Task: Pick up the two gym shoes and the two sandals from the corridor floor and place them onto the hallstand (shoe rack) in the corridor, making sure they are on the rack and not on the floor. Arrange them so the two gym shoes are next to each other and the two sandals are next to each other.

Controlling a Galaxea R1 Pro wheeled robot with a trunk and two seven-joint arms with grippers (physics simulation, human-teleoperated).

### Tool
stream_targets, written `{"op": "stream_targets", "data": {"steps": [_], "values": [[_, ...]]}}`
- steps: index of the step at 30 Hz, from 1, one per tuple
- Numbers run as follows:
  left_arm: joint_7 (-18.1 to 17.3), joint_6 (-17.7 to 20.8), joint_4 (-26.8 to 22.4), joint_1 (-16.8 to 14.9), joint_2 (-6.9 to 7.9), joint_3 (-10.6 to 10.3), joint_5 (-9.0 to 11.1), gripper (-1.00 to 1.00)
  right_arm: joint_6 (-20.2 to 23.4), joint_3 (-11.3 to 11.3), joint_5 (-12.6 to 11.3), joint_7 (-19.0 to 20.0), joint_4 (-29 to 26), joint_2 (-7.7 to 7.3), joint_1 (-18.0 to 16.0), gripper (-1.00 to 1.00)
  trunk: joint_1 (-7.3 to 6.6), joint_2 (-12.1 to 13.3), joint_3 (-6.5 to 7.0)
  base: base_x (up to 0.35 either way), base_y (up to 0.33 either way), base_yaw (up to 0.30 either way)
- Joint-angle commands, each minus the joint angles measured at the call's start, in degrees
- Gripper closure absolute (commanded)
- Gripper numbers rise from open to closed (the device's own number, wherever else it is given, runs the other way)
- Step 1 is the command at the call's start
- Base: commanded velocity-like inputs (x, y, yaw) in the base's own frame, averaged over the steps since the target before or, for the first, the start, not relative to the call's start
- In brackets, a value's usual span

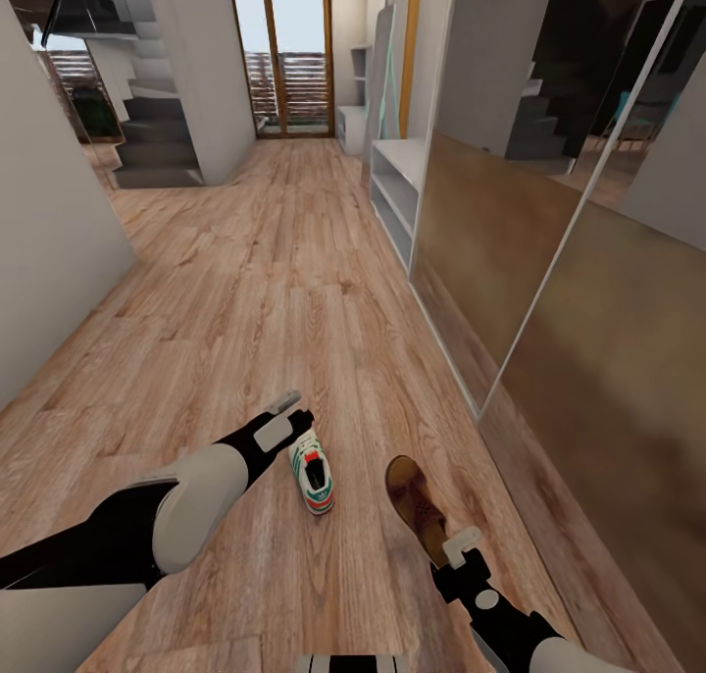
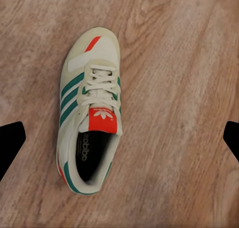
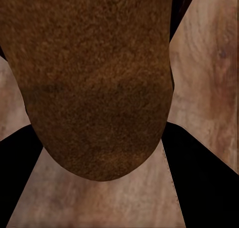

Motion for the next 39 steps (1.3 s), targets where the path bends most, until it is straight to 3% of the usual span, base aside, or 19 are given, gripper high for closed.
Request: {"op": "stream_targets", "data": {"steps": [1,27,39], "values": [[0.26,0.28,-0.11,0.03,-0.02,0.45,-0.35,-1.00,-0.13,0.27,0.22,-0.36,0.08,-0.06,-0.04,1.00,-0.01,-0.02,-0.04,0.000,0.000,0.000],[-0.28,0.97,-0.11,0.08,-0.02,0.35,-0.42,-1.00,-0.16,0.28,0.39,-1.93,-0.01,-0.31,-0.04,1.00,0.66,-0.36,-5.80,0.000,0.000,0.000],[-1.13,1.07,-0.11,0.08,-0.02,0.35,-0.42,-1.00,-0.19,0.25,0.39,-1.98,-0.01,-1.17,-0.04,1.00,0.97,-0.53,-8.46,0.000,0.000,0.000]]}}
